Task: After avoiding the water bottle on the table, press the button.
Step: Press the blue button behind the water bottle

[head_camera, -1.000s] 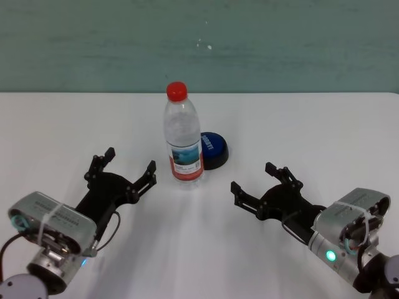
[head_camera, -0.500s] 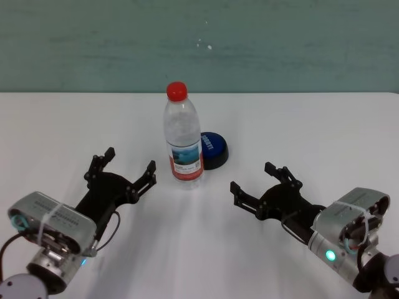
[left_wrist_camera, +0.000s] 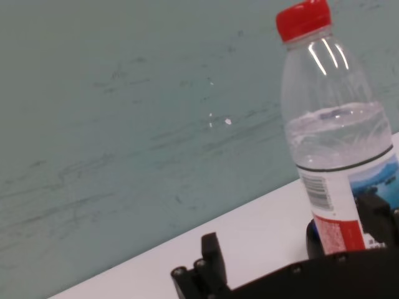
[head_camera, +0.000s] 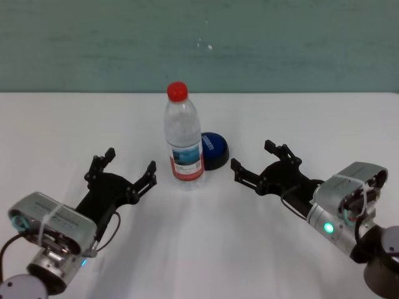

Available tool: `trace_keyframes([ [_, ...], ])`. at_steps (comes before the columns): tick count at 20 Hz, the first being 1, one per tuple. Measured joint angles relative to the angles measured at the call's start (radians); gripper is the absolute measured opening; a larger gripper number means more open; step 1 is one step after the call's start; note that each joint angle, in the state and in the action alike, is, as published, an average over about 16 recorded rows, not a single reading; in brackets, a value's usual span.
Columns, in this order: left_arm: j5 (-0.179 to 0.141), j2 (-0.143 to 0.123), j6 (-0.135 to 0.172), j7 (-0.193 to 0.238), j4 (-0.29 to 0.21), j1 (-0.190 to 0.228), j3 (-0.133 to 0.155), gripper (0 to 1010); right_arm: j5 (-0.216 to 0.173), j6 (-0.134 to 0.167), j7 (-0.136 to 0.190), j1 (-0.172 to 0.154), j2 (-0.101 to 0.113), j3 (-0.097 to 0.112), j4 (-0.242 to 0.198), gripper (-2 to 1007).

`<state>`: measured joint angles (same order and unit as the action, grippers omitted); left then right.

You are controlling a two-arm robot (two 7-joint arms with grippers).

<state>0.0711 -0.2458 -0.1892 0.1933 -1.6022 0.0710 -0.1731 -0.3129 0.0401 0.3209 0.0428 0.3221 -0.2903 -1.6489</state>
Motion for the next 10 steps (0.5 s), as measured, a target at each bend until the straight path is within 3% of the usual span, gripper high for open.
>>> trace_keyframes([
  [10, 0.000, 0.000, 0.000, 0.000, 0.000, 0.000, 0.000, 1000, -0.039, -0.001, 0.028, 0.105, -0.004, -0.004, 0.097, 1004],
])
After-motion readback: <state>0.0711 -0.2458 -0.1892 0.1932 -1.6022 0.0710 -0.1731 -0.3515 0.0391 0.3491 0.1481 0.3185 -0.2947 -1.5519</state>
